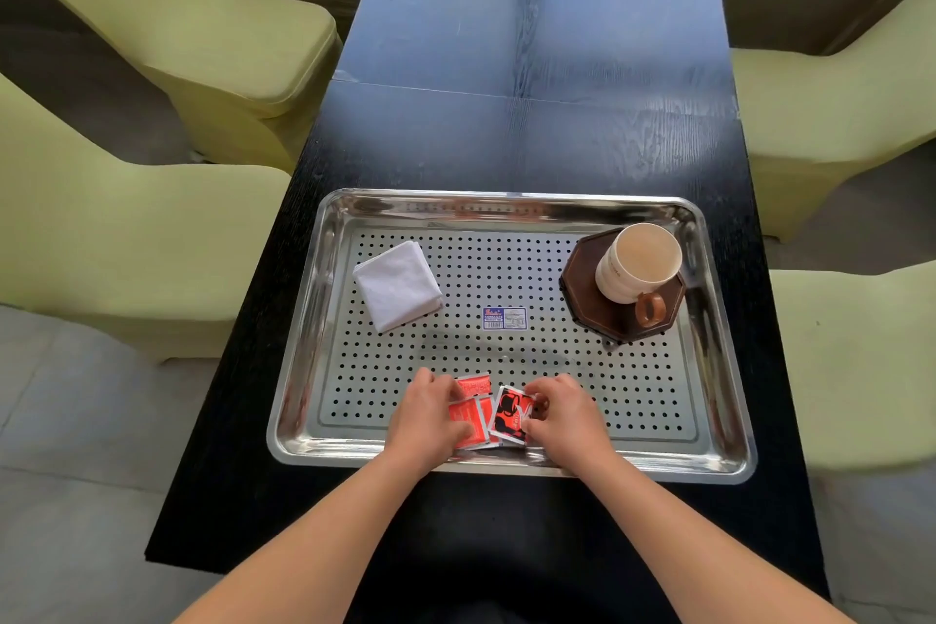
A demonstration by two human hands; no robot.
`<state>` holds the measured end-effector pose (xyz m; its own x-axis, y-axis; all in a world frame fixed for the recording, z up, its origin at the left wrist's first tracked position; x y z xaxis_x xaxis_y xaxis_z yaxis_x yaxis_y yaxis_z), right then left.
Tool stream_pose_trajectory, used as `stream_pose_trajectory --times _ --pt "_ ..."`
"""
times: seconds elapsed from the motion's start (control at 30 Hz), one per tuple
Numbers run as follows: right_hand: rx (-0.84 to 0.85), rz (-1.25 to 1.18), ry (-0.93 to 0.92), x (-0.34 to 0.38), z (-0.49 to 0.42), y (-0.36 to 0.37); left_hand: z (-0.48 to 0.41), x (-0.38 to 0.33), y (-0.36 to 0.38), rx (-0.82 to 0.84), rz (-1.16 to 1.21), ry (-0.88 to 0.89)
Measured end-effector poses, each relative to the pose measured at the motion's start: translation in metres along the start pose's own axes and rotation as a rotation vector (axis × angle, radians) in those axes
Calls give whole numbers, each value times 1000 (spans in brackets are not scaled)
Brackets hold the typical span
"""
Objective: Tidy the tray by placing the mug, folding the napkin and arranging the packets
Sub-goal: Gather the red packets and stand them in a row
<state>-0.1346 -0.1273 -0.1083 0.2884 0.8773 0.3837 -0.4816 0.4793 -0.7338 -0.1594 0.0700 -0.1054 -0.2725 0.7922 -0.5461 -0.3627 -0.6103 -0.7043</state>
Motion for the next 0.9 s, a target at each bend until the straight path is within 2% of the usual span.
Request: stream_pose_trajectory --times 0.2,0.4,0.63,0.8,0.9 --pt "-10 28 -16 0 0 1 5 -5 -7 -61 66 47" --pt "-9 6 -15 1 0 3 18 2 -23 -250 28 178" --pt "-18 -138 -34 4 5 0 32 -12 3 -54 21 357" --pt "-32 -166 10 -7 5 -7 25 -5 -3 -94 -10 242" --pt "-39 -141 15 -5 5 -5 16 -5 0 -46 -52 129"
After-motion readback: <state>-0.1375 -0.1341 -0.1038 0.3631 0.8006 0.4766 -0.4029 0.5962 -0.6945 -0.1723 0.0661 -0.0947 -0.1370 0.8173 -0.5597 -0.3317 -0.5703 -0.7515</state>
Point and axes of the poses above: each hand's wrist, its own z-axis away from the middle knuckle, its own y-axis out of the palm, x = y × z, the point moved 5 cm from there along -z, towards the middle knuckle, and after that the axes turned 8 degrees about y, right-handed, at the moved point
